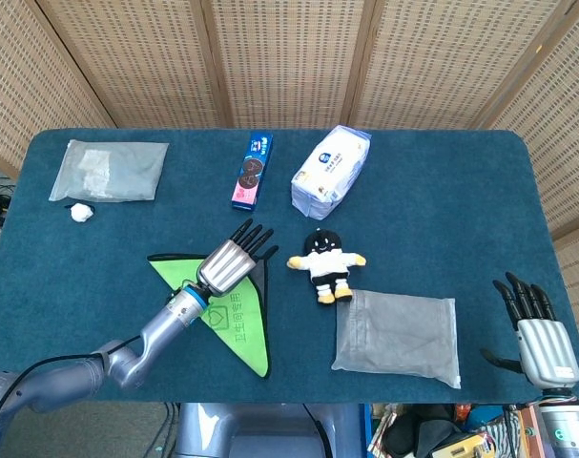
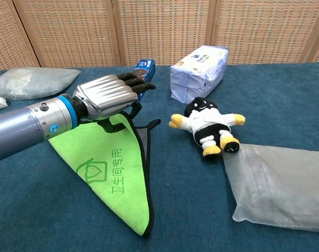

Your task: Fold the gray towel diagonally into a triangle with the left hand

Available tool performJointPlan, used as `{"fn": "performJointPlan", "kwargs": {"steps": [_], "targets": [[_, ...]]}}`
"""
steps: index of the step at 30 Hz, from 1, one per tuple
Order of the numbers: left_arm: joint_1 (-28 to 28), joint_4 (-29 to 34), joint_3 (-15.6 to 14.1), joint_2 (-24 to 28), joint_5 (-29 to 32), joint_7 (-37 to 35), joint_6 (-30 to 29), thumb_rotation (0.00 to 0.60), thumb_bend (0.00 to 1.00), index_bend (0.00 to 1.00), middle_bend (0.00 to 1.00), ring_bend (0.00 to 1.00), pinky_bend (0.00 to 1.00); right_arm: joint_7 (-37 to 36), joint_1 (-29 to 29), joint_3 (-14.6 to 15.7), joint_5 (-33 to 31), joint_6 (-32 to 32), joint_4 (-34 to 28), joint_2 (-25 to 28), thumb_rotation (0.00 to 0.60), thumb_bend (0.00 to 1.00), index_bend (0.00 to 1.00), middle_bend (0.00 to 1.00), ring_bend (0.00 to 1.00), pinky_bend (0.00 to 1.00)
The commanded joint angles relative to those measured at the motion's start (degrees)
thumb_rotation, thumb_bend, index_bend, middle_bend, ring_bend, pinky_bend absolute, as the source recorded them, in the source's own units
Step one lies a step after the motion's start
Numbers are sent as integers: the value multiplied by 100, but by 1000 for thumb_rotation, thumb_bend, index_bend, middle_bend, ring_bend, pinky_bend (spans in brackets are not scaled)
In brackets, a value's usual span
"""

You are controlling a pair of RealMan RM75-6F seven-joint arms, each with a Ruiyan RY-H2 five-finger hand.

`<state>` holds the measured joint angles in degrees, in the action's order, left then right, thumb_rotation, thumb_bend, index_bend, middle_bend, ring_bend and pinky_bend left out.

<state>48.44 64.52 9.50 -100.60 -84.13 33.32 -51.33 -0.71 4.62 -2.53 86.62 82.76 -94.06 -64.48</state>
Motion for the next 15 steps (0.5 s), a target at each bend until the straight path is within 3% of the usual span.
{"fn": "performJointPlan", "kwargs": {"steps": [1, 12, 15], "targets": [[39, -56, -13, -42, 43, 25, 25, 600, 444, 604, 0, 0, 0, -4, 1, 2, 5, 2, 1, 1, 600, 0, 0, 0, 0, 0], [150, -288, -15, -278, 241, 114, -22, 600, 444, 601, 0, 0, 0, -32, -6, 3, 10, 26, 2, 12, 600, 0, 0, 0, 0, 0], [165, -399, -24, -349, 221, 107, -131, 600, 444, 556, 0, 0, 0, -36, -11, 4, 21, 45, -1, 18, 600, 0, 0, 0, 0, 0]]}}
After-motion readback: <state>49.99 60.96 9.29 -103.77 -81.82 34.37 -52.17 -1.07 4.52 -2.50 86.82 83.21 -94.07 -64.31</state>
